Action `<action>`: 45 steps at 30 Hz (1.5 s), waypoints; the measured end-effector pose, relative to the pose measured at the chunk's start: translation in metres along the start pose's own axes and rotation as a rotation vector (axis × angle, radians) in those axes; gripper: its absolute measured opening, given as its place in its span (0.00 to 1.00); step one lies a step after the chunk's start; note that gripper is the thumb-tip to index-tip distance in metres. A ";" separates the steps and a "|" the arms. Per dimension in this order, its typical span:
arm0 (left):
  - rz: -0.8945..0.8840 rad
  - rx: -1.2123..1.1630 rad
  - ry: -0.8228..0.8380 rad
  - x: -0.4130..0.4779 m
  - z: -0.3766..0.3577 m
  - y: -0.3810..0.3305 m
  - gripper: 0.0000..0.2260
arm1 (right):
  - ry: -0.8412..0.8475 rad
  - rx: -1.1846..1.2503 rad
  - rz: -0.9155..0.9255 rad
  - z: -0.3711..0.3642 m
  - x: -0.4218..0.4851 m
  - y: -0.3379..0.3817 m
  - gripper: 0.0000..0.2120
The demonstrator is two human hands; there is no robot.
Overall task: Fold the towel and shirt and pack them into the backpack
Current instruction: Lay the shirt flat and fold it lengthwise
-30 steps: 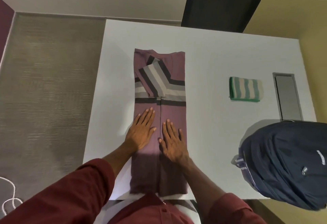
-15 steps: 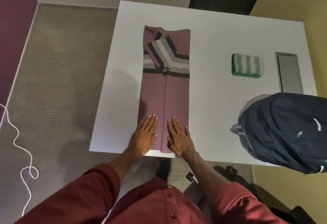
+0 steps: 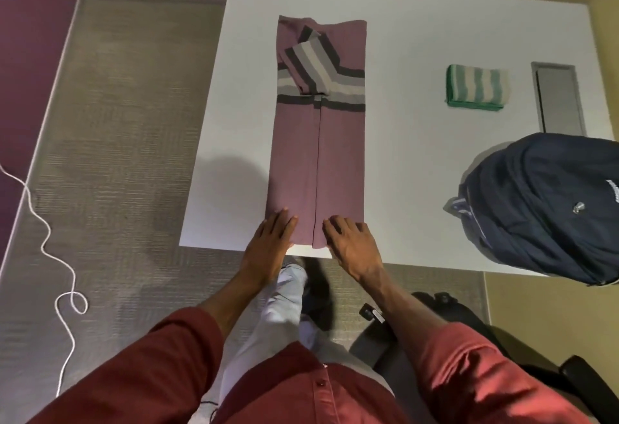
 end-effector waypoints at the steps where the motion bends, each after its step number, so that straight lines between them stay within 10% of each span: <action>1: -0.020 0.010 -0.007 0.002 0.003 0.000 0.32 | -0.022 0.006 0.016 0.001 0.001 0.001 0.19; 14: 0.054 0.134 0.042 0.030 0.033 -0.002 0.30 | -0.068 0.180 -0.017 0.016 0.038 -0.008 0.20; 22: 0.105 0.158 0.019 0.047 0.050 0.006 0.12 | 0.013 0.097 0.079 0.012 0.052 -0.012 0.23; 45: -0.139 0.051 0.043 -0.001 0.014 -0.006 0.41 | 0.038 0.144 -0.019 0.012 -0.022 0.006 0.27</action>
Point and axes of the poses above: each hand's wrist, its own x-axis towards the middle knuckle, its own z-axis out of the back of the hand, y = z × x, the point moved 5 cm from there along x, towards the middle knuckle, and after that the axes turned 13 degrees about -z, right-handed, at the moved point
